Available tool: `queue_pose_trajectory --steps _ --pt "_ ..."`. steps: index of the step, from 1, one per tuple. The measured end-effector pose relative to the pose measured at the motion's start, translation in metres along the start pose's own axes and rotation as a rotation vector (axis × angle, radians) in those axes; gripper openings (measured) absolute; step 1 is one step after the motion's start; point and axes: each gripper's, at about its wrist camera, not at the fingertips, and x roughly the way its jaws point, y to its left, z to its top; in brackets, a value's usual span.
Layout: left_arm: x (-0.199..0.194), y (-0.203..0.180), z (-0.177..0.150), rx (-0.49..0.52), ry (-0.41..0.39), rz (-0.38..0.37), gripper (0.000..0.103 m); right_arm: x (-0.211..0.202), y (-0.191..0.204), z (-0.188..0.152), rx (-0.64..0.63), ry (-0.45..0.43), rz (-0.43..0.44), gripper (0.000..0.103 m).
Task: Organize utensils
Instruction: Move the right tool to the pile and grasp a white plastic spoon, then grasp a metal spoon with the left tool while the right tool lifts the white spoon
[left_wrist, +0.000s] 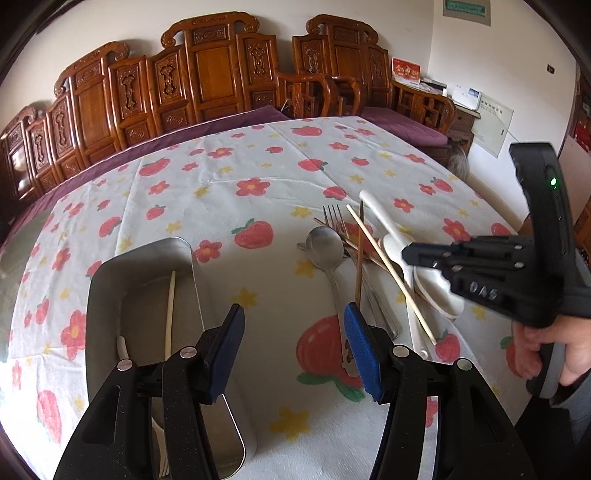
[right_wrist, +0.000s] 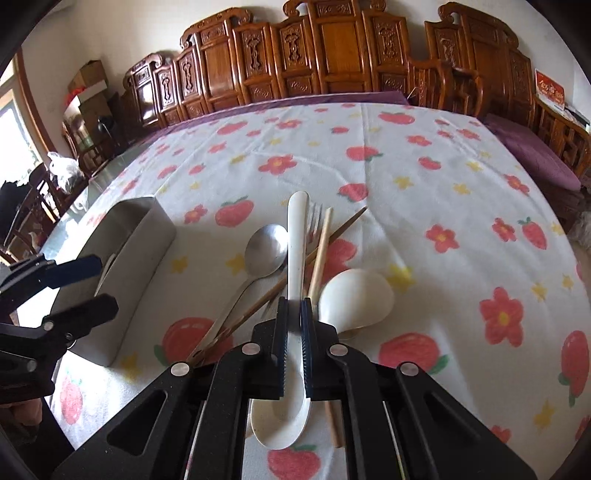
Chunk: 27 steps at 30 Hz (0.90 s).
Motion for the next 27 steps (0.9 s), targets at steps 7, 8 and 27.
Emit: queue_pose_trajectory --steps 7,8,27 --pt "0.017 -0.006 0.008 0.01 0.028 0.035 0.053 0.0 -0.024 -0.004 0.005 -0.002 -0.022 0.008" --pt "0.021 -0.009 0.01 0.009 0.037 0.035 0.053 0.002 -0.026 -0.005 0.003 0.003 -0.022 0.008" --pt "0.104 -0.035 0.026 -0.047 0.262 -0.012 0.022 -0.003 -0.035 0.0 0.006 -0.013 0.03 0.008"
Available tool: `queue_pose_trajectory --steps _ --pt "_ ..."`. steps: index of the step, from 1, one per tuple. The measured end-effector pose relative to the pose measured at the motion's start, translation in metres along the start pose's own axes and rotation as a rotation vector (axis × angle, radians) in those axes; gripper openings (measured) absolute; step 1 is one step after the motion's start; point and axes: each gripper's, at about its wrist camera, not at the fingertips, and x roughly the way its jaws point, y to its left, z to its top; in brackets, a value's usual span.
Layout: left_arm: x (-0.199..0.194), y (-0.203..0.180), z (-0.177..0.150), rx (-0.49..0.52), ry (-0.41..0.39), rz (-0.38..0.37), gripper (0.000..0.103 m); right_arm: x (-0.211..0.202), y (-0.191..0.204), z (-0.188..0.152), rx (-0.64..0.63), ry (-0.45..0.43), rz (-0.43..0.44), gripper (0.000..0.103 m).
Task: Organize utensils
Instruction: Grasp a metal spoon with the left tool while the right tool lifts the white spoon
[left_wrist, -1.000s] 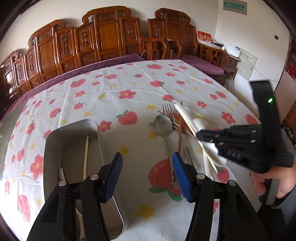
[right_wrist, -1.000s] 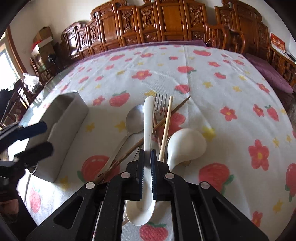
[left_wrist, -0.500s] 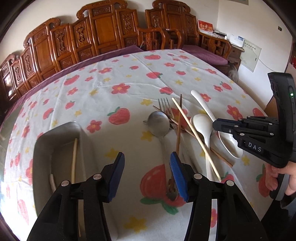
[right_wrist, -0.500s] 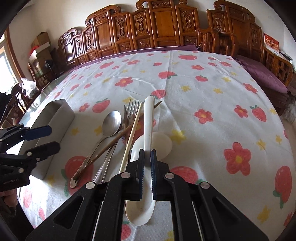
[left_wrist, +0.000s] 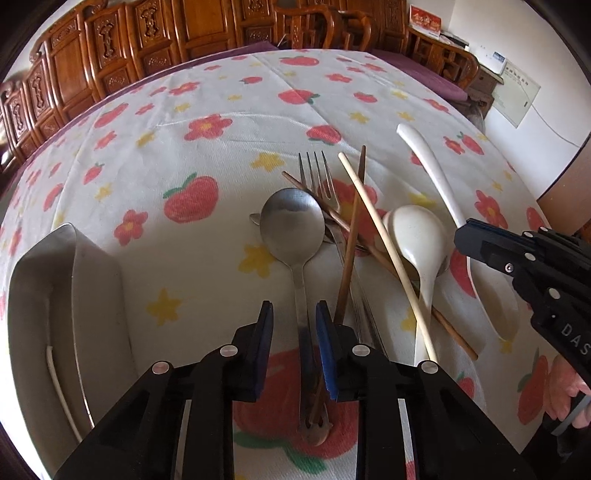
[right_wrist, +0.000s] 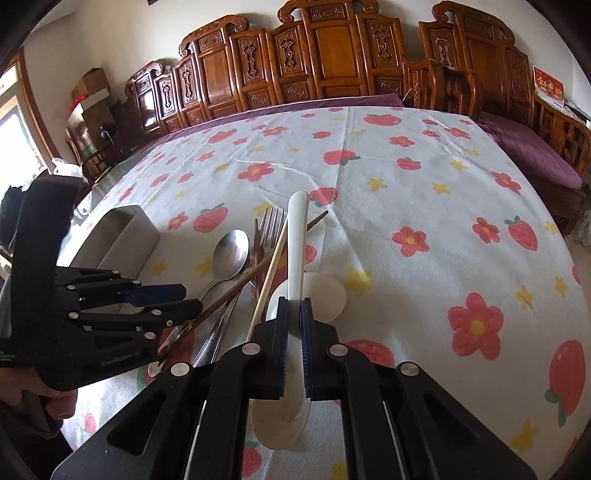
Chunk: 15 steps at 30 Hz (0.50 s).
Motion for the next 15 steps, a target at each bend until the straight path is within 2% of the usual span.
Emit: queue_pose_trajectory --steps 4,5,6,12,15 --pt "0.003 -0.004 0.002 0.015 0.001 0.031 0.022 -0.002 0.001 0.001 0.002 -0.006 0.007 0.008" --pt "0.003 -0.004 0.002 0.017 -0.001 0.038 0.017 -0.002 0.001 0.001 0.001 -0.006 0.007 0.008" --pt "0.004 -0.005 0.004 0.02 -0.001 0.036 0.006 -0.001 0.001 0.001 -0.001 -0.005 0.006 0.008" --pt "0.001 -0.005 0.002 0.043 0.0 0.043 0.005 0.0 0.0 0.0 0.0 -0.001 0.003 0.008" --pt "-0.008 -0.004 0.001 0.034 -0.026 0.045 0.005 0.001 0.001 0.0 -0.001 0.002 0.001 0.008"
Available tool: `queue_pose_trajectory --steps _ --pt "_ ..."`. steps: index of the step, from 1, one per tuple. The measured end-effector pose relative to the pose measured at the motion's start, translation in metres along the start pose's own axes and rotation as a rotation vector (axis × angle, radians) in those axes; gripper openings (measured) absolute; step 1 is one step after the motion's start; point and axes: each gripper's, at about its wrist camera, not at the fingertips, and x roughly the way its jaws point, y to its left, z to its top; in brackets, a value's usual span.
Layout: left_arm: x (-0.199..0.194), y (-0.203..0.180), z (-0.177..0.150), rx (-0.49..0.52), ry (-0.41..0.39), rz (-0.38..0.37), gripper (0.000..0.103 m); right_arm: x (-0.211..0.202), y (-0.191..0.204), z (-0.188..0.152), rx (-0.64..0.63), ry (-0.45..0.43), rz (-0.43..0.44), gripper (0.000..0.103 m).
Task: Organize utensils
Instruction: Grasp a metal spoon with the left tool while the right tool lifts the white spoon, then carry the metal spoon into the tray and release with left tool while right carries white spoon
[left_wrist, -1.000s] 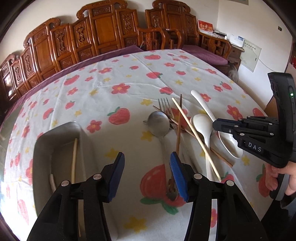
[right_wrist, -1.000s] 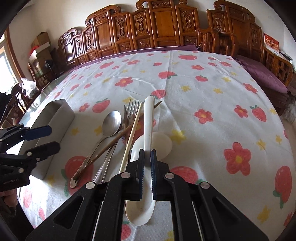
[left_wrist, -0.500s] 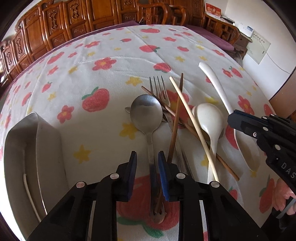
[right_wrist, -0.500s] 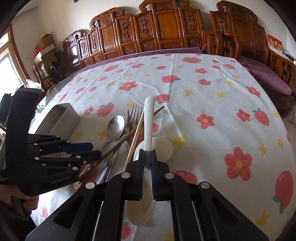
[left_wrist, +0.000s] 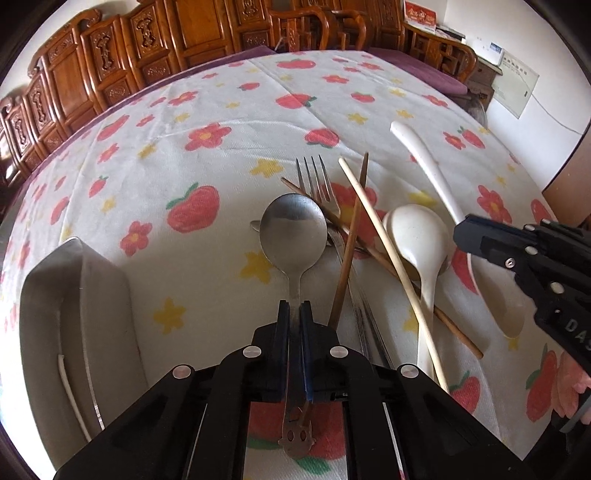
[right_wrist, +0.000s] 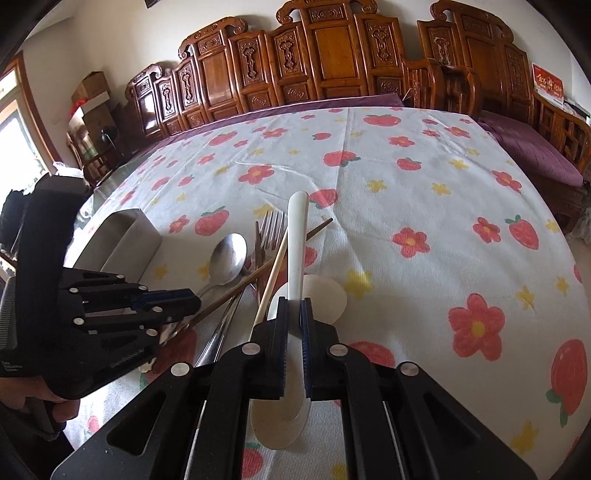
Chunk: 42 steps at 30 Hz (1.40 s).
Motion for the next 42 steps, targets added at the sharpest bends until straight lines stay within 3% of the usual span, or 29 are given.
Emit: queue_pose_trajectory --steps 8,20,35,42 --pt "-0.048 -0.001 0.008 -0.001 -0.106 -0.009 0.005 -0.004 0.006 0.001 -0.003 -0.01 0.014 0.008" --pt "-0.084 0.017 -0.008 -0.005 -0.163 -0.006 0.005 -0.003 0.041 0.005 -0.049 -0.016 0.071 0.008" --pt "-0.114 0.073 -0.041 -0.069 -0.227 0.013 0.005 0.02 0.075 0.001 -0.106 0.035 0.092 0.008" --pt "-0.106 0.11 -0.056 -0.137 -0.216 0.045 0.005 0.03 0.083 -0.004 -0.122 0.064 0.089 0.008"
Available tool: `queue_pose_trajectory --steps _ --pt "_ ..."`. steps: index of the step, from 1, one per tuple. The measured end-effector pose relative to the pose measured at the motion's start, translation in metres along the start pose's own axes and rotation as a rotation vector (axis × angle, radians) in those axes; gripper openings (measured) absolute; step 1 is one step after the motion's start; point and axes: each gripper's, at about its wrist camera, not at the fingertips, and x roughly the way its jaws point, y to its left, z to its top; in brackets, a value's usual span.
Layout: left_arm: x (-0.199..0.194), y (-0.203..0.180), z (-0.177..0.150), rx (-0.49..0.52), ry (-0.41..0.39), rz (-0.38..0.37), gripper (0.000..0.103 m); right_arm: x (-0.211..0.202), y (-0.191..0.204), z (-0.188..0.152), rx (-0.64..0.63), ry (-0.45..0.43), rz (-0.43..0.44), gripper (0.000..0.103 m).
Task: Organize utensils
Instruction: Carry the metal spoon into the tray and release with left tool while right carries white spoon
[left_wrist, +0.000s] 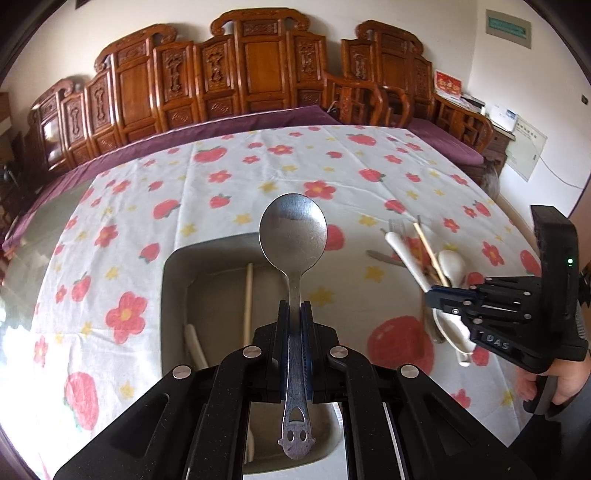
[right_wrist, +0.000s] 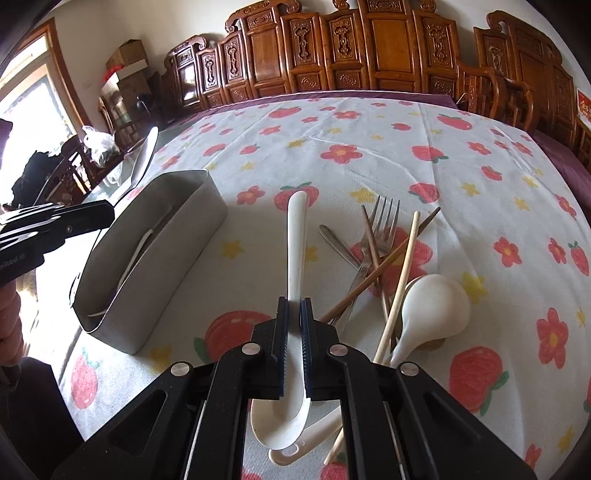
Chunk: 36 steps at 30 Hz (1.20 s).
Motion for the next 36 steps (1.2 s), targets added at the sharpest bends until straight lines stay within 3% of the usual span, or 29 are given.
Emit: queue_pose_trajectory --steps 10,17,36 --pt "0.018 0.036 -0.016 -0.062 0.037 0.046 0.005 -0.004 0.012 0.0 -0.018 -0.005 0.02 0.008" --pt "0.031 0.047 -0.019 -0.081 0.073 0.047 0.005 -0.02 0.043 0.012 -0.049 -0.044 0.073 0.008" --pt "0.049 0.037 -0.027 -0.045 0.162 0.024 0.006 -0.023 0.081 0.033 -0.117 -0.049 0.057 0.008"
